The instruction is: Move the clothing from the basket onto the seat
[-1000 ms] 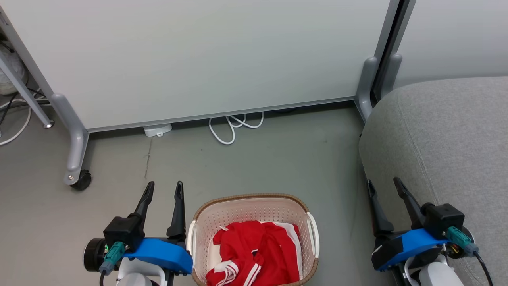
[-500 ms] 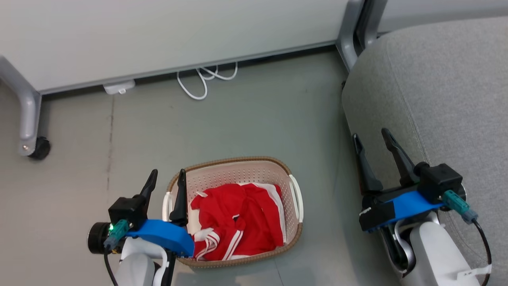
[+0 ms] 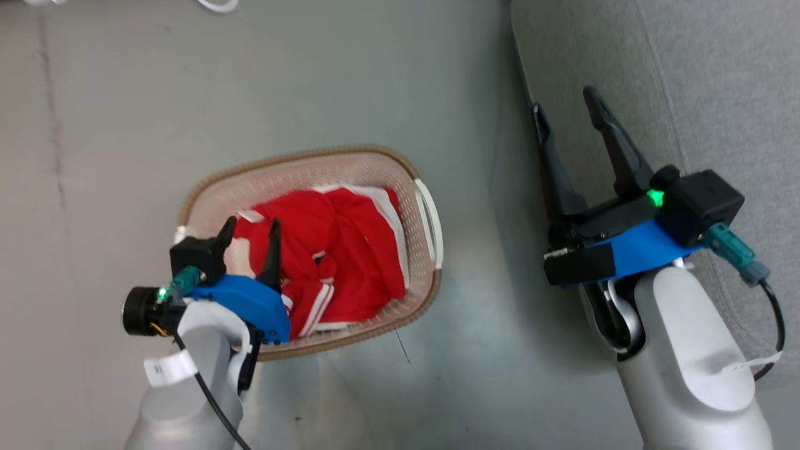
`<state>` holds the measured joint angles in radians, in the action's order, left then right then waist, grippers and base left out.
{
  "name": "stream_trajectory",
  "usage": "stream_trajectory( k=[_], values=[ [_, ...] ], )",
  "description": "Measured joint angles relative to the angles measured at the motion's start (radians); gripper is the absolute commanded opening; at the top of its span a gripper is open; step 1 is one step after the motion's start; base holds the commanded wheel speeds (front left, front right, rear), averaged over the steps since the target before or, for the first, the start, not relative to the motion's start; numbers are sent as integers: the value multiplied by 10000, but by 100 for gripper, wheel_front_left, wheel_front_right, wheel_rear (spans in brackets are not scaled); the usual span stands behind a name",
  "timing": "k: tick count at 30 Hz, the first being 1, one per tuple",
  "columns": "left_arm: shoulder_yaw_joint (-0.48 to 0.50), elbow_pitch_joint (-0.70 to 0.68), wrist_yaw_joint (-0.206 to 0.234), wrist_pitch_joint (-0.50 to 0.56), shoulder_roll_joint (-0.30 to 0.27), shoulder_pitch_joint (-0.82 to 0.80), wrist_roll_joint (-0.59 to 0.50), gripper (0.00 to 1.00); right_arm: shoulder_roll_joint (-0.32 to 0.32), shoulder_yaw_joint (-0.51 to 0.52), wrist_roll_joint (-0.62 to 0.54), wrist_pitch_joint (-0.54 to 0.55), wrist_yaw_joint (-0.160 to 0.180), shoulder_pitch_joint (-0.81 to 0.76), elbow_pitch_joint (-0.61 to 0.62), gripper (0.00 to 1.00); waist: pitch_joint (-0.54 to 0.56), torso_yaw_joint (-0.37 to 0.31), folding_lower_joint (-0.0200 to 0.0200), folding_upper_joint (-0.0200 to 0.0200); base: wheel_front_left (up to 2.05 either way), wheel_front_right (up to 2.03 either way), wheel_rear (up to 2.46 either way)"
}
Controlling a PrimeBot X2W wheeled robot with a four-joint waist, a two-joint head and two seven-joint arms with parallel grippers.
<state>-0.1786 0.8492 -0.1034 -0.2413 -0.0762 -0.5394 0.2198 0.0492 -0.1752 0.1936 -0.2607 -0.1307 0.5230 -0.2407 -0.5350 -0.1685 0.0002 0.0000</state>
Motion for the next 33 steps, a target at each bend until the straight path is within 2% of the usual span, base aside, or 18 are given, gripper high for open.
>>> stream_trajectory(
  k=[7, 16, 19, 23, 32, 33],
  values=[
    [40, 1292, 194, 272, -382, -1220, -2, 100, 4, -276, 485, -8, 0, 464, 709, 100, -1382, -477, 0, 0, 0, 0, 0],
    [142, 2163, 546, 466, -909, -2343, 58, 100, 12, -568, 1129, -17, 2, 679, 1429, 100, -2908, -1303, 1, 0, 0, 0, 0],
    [146, 2351, 918, 474, -1141, -2616, -29, 100, 10, -704, 1327, -17, 2, 720, 1532, 100, -3323, -1528, 0, 0, 0, 0, 0],
    [198, 2533, 1396, 462, -1371, -2847, -86, 100, 12, -888, 1615, -17, 0, 907, 1653, 100, -3760, -1783, 0, 0, 0, 0, 0],
    [263, 2840, 1569, 474, -1440, -3061, 77, 100, 10, -1191, 1979, -17, 2, 1029, 1710, 100, -4173, -2044, -1, 0, 0, 0, 0],
    [238, 2861, 1569, 464, -1440, -3073, 77, 34, 10, -1206, 2013, -17, 0, 1034, 1710, 100, -4183, -2053, -1, 0, 0, 0, 0]
  ],
)
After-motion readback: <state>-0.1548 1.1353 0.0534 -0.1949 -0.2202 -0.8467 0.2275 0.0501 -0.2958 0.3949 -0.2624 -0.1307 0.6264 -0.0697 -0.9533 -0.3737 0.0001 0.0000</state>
